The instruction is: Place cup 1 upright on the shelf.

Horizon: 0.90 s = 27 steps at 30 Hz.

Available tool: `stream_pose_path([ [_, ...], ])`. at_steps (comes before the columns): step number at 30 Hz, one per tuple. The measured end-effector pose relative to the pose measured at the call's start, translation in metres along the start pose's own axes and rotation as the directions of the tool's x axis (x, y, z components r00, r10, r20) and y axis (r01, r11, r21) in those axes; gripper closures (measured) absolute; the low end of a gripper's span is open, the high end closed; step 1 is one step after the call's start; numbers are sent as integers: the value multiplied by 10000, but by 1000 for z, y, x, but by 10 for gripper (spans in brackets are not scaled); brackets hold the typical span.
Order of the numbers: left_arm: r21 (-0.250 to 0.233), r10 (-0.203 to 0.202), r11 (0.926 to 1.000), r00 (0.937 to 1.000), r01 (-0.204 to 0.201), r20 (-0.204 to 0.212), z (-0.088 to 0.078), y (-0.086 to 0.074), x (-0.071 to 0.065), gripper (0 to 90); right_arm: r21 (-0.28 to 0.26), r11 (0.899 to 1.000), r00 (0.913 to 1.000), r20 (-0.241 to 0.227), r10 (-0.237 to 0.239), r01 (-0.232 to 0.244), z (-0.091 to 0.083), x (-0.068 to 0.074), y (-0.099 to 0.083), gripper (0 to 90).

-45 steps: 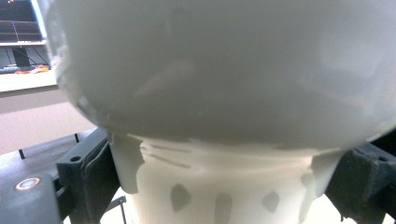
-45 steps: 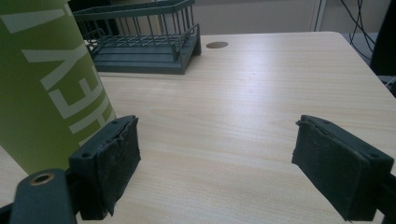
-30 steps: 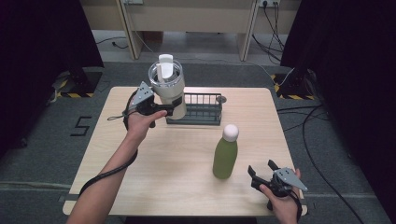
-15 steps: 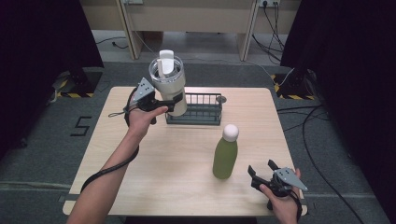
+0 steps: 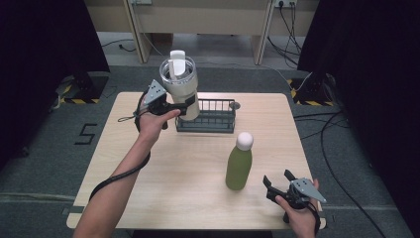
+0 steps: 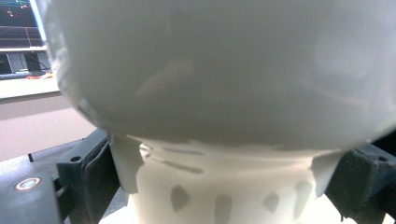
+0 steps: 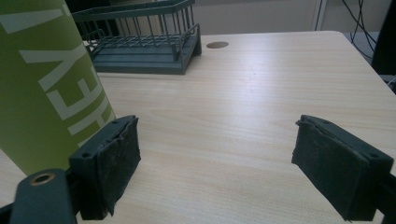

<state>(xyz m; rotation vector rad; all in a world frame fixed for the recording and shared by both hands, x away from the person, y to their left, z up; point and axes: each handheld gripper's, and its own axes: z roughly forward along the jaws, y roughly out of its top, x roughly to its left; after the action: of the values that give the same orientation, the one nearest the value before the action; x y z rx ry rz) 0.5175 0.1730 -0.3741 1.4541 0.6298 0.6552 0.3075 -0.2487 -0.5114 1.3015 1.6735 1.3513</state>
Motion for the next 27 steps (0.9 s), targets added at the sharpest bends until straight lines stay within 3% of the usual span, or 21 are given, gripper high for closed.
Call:
stream_pose_path([
  [2,13,6,10000,10000,-6,2,2,0,1,96,17,10000,10000,-12,33,-33,0,0,0,146],
  [3,32,-222,9998,9995,221,203,3,0,-1,97,19,10000,10000,-16,28,-28,0,1,0,145],
  [4,9,10,10000,10000,-10,-36,4,1,1,97,22,10000,10000,-21,30,-30,0,1,0,146],
  [5,-6,-14,10000,10000,14,-28,5,1,1,97,24,10000,10000,-29,31,-31,0,1,0,145],
  [6,29,-234,9997,9996,233,175,6,1,0,97,18,10000,10000,-23,31,-31,0,0,0,146],
  [7,4,31,10000,10000,-30,-53,7,2,2,97,10,10000,10000,-16,35,-35,0,0,0,146],
  [9,55,89,9999,9999,-88,-87,9,3,3,97,21,10000,10000,-11,38,-38,0,0,0,146],
  [27,48,-41,10000,9998,42,-188,28,8,5,96,25,10000,10000,-18,78,-78,0,-1,-1,146],
])
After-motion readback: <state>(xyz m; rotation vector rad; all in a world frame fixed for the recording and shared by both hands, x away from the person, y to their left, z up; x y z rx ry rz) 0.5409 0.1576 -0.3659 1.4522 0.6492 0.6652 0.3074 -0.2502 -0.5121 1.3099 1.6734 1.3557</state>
